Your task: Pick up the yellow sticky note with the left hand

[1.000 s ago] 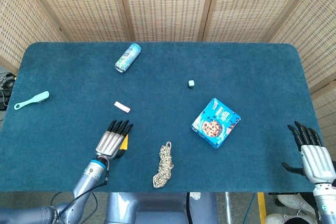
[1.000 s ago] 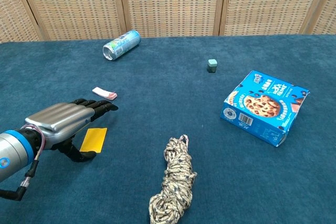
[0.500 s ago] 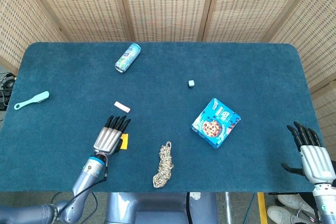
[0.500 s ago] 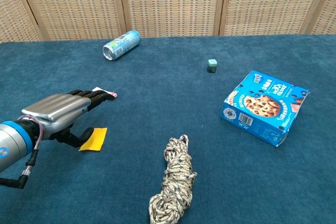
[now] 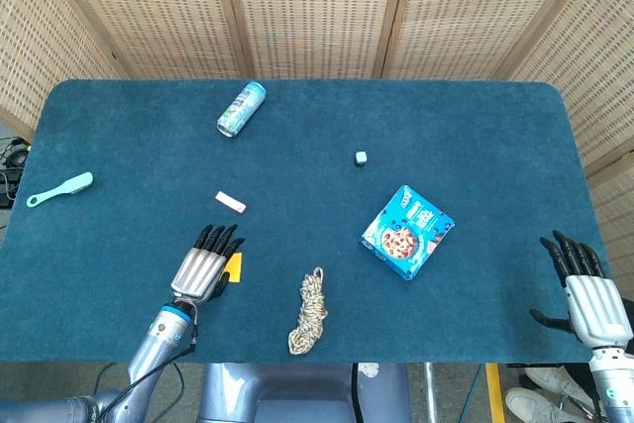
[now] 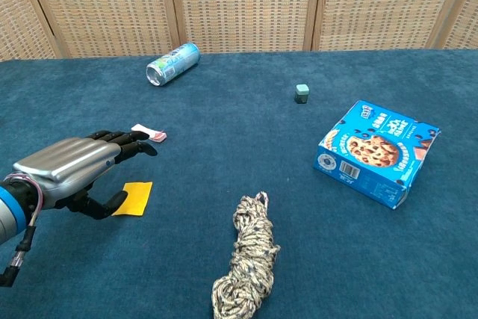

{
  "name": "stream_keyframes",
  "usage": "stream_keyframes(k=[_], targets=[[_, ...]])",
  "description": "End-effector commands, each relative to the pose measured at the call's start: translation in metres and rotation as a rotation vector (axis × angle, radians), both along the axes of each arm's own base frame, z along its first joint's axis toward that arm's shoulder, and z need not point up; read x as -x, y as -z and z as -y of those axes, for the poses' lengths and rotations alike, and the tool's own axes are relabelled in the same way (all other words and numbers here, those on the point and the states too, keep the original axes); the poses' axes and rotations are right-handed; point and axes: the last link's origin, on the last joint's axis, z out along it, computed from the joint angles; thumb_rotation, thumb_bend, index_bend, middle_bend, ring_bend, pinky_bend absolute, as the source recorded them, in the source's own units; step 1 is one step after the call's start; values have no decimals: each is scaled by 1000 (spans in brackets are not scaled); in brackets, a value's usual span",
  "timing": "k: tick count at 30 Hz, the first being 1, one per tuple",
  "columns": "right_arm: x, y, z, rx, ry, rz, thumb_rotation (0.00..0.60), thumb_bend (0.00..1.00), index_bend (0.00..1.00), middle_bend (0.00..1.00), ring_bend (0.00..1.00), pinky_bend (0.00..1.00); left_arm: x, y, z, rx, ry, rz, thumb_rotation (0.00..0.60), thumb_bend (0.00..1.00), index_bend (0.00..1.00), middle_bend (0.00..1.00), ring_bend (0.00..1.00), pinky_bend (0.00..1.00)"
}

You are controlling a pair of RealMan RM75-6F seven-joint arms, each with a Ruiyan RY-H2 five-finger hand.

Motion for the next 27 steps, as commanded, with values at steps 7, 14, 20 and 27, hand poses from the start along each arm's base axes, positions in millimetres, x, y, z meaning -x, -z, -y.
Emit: stream_keyframes(k=[7, 14, 20, 27], targets=[[0, 0, 0, 3, 2, 2, 600, 0, 0, 0, 0, 0, 1, 2, -1, -19, -3, -12, 600, 391, 211, 0, 0, 0], [0, -1, 0, 8, 1, 8, 600, 0, 0, 0, 0, 0, 1, 3, 1, -41, 9, -19, 600, 229, 246, 0, 0, 0], [0, -1, 0, 8, 1, 12, 600, 0, 0, 0, 0, 0, 0, 5, 5, -42, 20, -19, 600, 193, 284, 0, 0, 0], [-1, -2, 0, 7, 1, 18, 600, 0, 0, 0, 0, 0, 1, 8, 3, -59, 13, -26, 600, 197, 331, 0, 0, 0]])
